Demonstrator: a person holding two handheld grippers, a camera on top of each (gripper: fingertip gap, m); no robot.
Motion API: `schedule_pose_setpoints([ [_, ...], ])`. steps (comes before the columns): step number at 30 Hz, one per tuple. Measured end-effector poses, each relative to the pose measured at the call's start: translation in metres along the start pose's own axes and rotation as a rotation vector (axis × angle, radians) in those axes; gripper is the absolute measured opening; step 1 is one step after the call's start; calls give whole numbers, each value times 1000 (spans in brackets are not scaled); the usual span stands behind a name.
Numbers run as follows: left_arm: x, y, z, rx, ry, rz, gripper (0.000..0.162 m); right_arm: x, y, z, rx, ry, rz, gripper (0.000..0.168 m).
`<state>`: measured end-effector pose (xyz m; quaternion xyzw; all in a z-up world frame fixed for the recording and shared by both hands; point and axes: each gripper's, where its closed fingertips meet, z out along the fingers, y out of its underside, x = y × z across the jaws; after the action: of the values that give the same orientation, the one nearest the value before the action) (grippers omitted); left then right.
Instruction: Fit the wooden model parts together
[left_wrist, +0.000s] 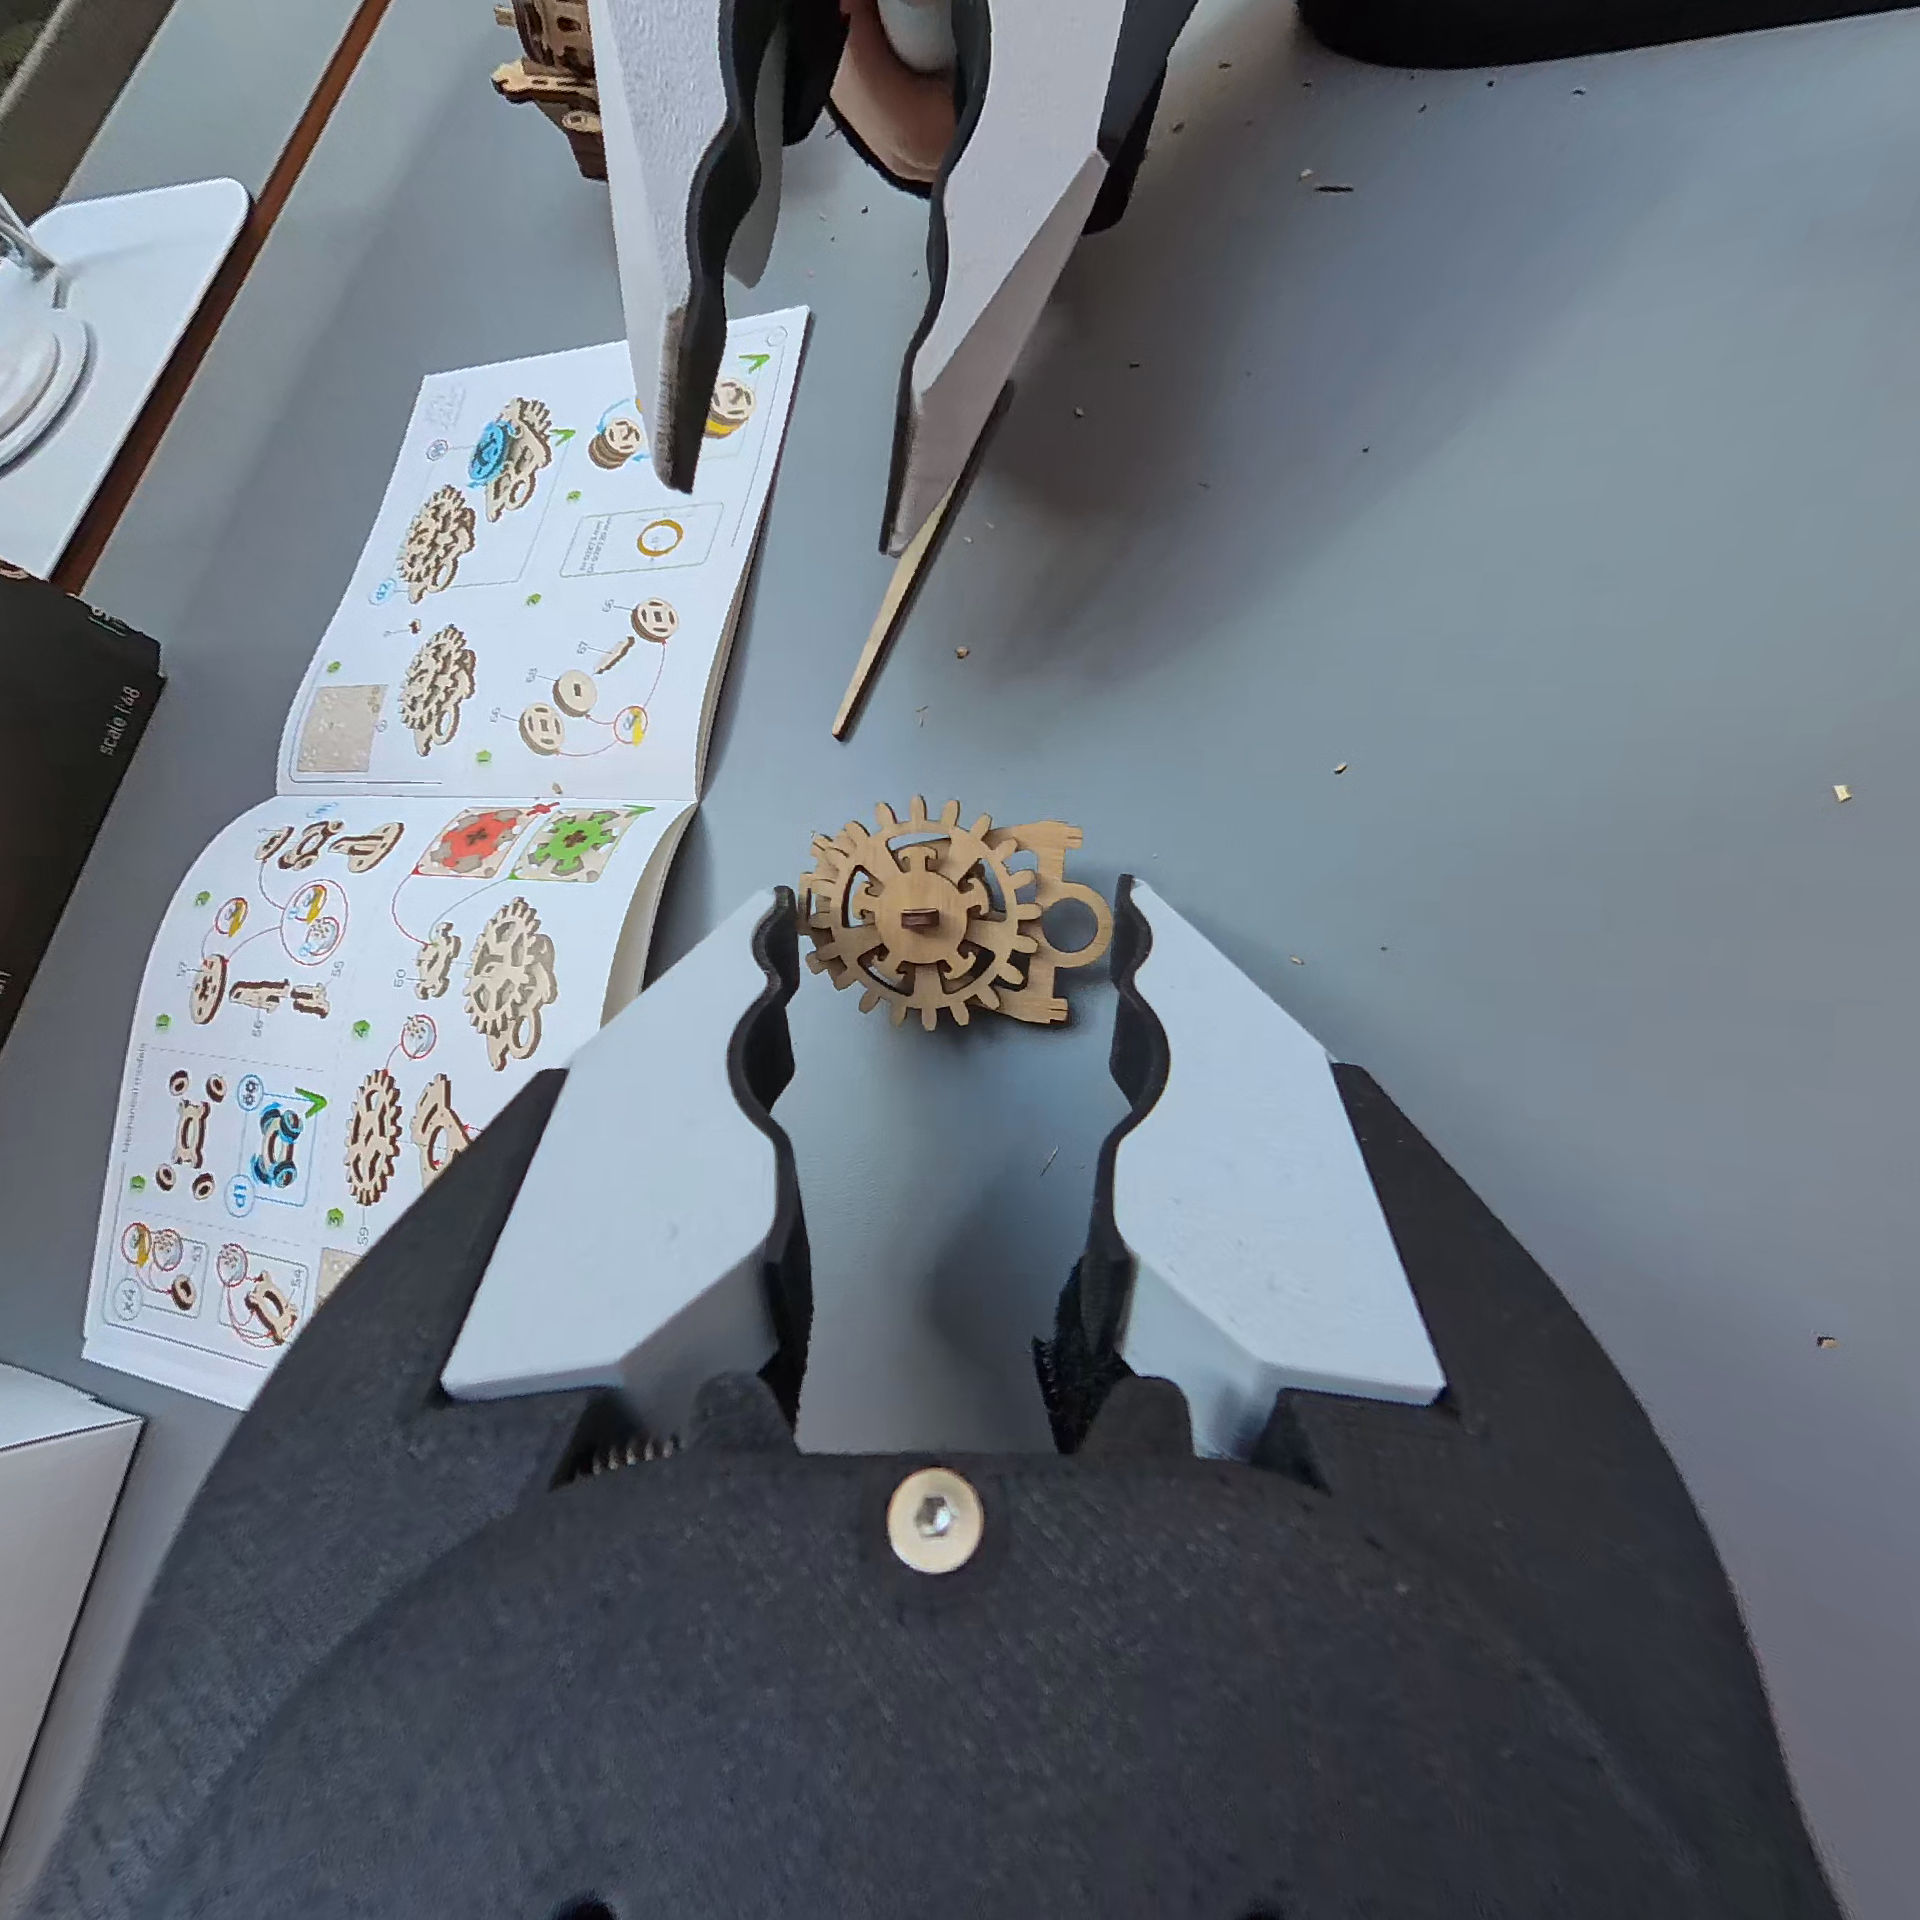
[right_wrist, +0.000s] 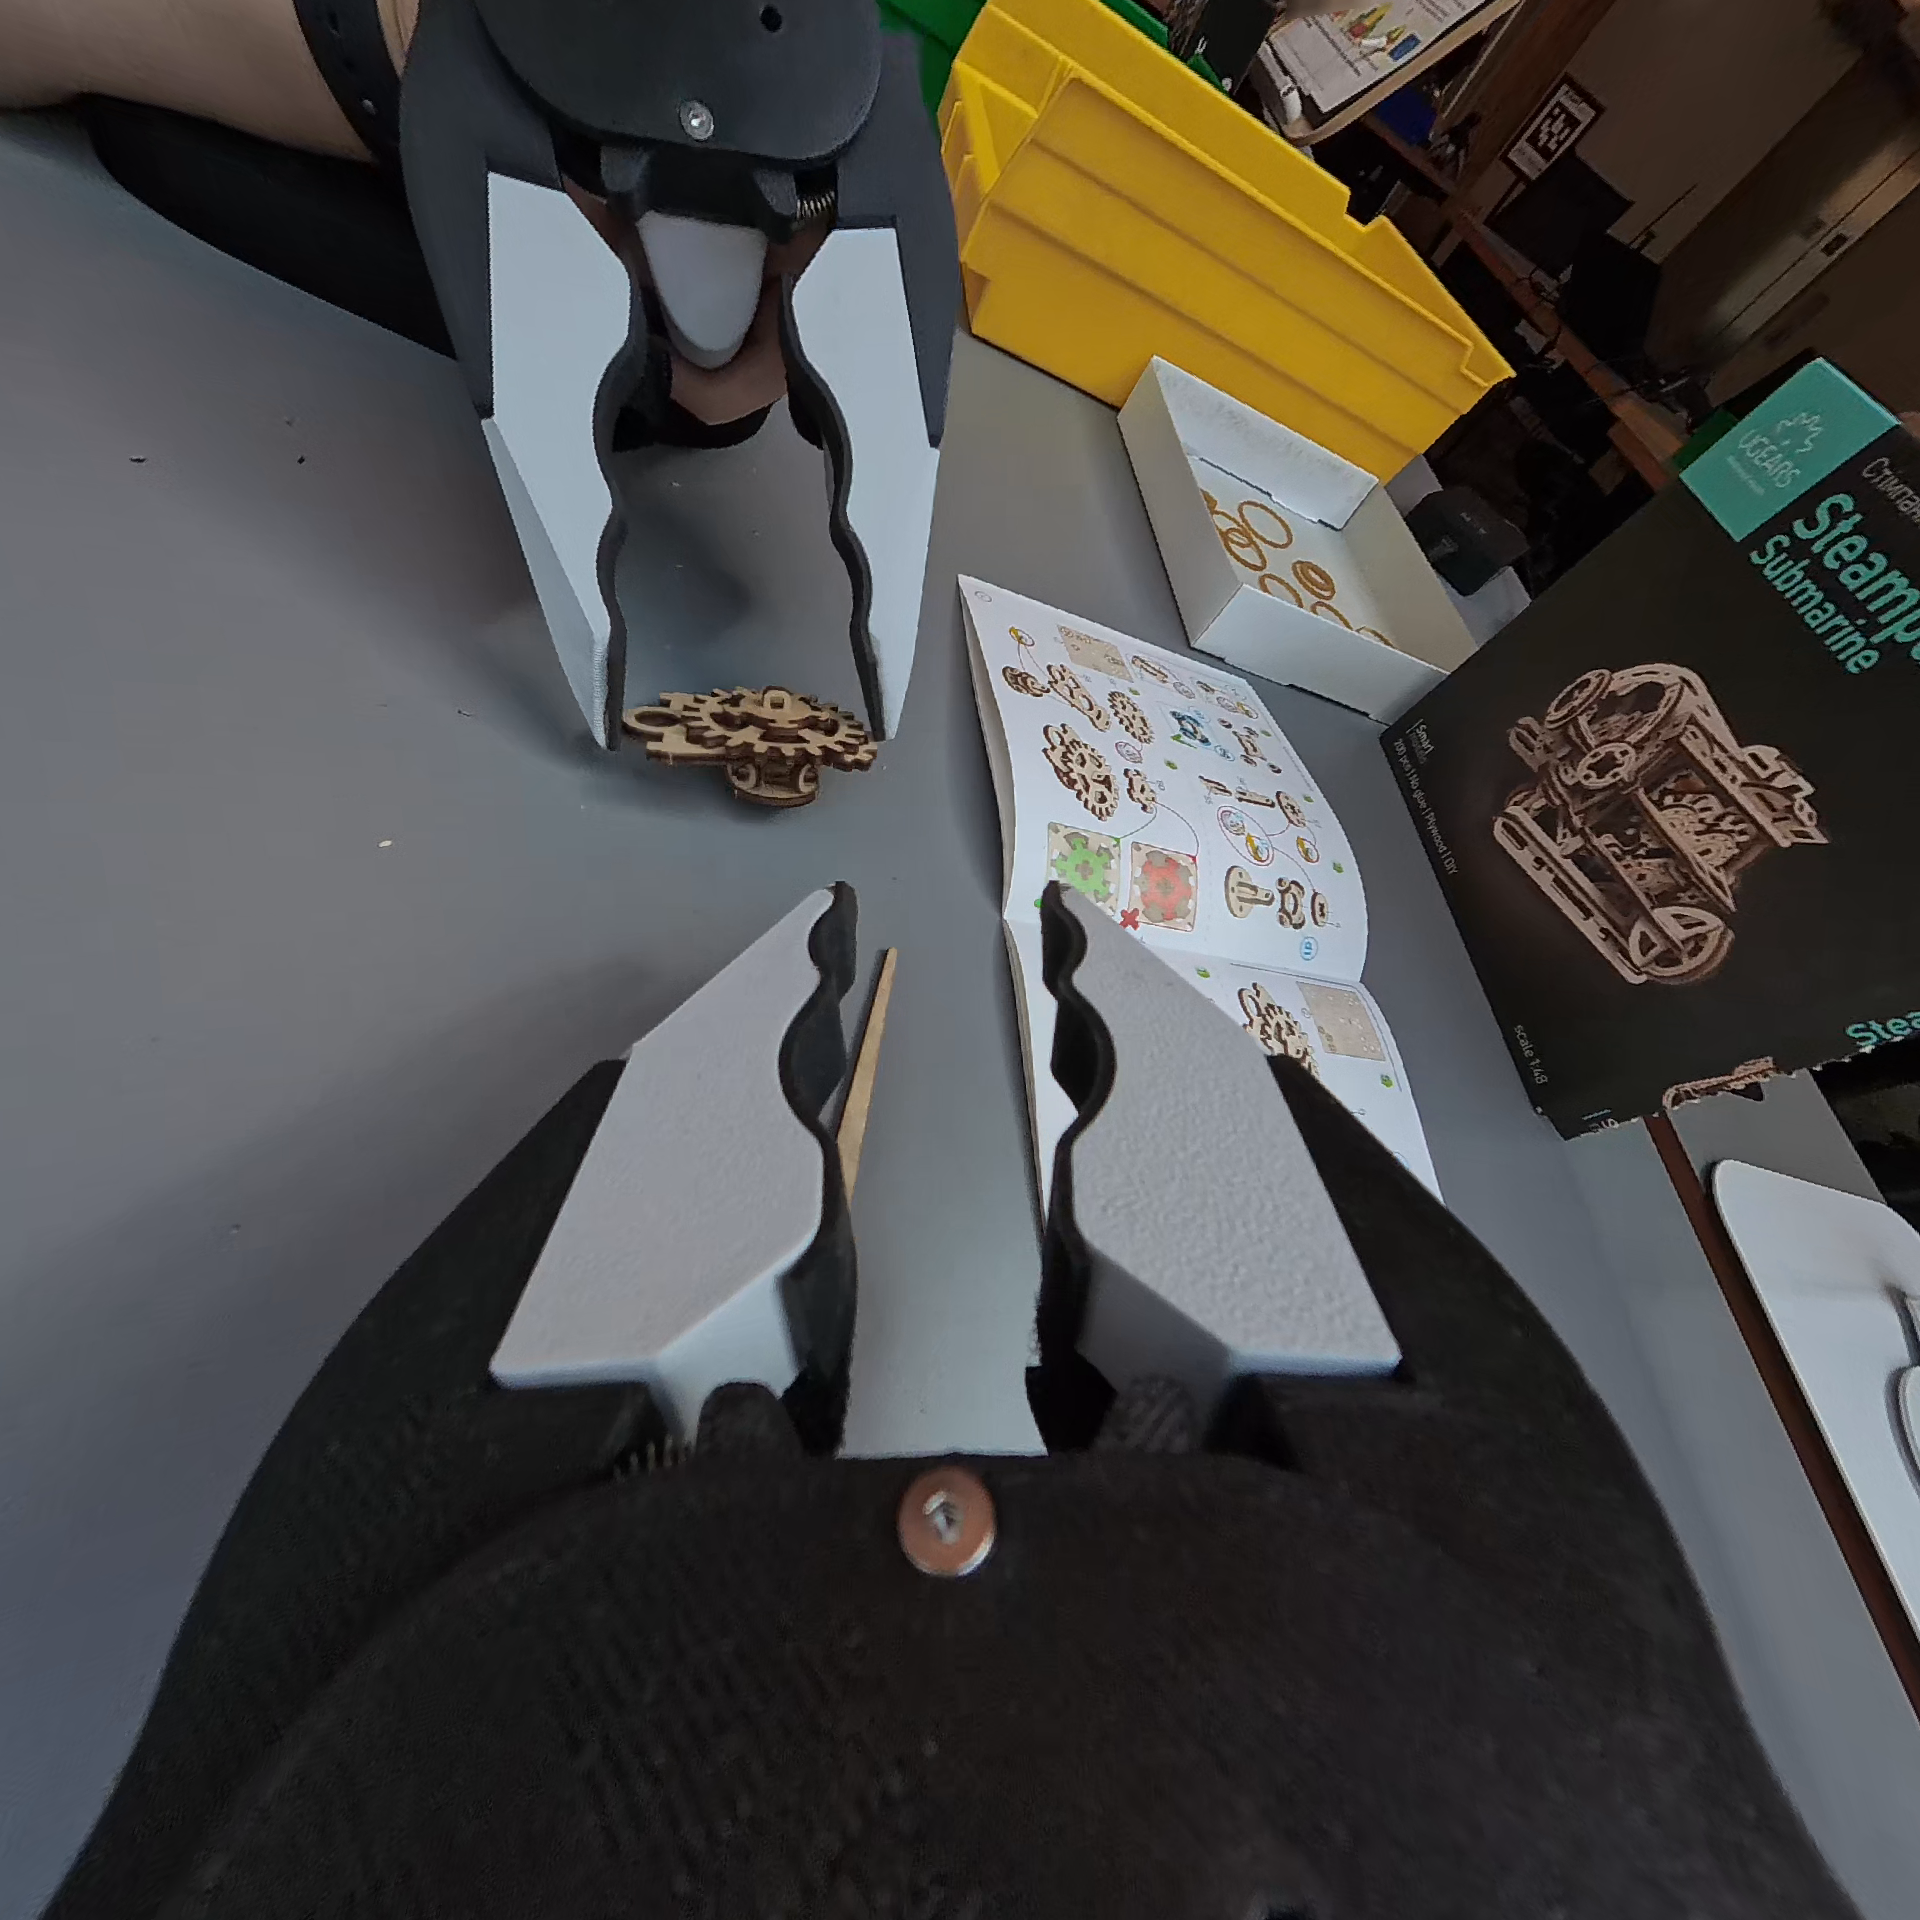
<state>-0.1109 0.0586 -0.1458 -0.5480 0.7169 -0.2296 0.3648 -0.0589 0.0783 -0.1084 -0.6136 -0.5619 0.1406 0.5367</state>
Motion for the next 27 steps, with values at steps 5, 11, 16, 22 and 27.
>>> schedule_pose_setpoints([
  [5,-1,0,0,2,-4,4,59,1,2,0,-4,4,-2,35],
  [11,-1,-1,1,5,-12,21,58,-1,3,1,-15,-5,-17,35],
  [16,-1,-1,2,7,-11,21,58,-2,6,2,-30,-9,-27,35],
  [22,-1,-1,2,6,-14,27,58,-5,9,3,-49,-16,-47,34],
  [27,0,-1,2,9,-12,31,58,-9,12,5,-67,-27,-74,34],
])
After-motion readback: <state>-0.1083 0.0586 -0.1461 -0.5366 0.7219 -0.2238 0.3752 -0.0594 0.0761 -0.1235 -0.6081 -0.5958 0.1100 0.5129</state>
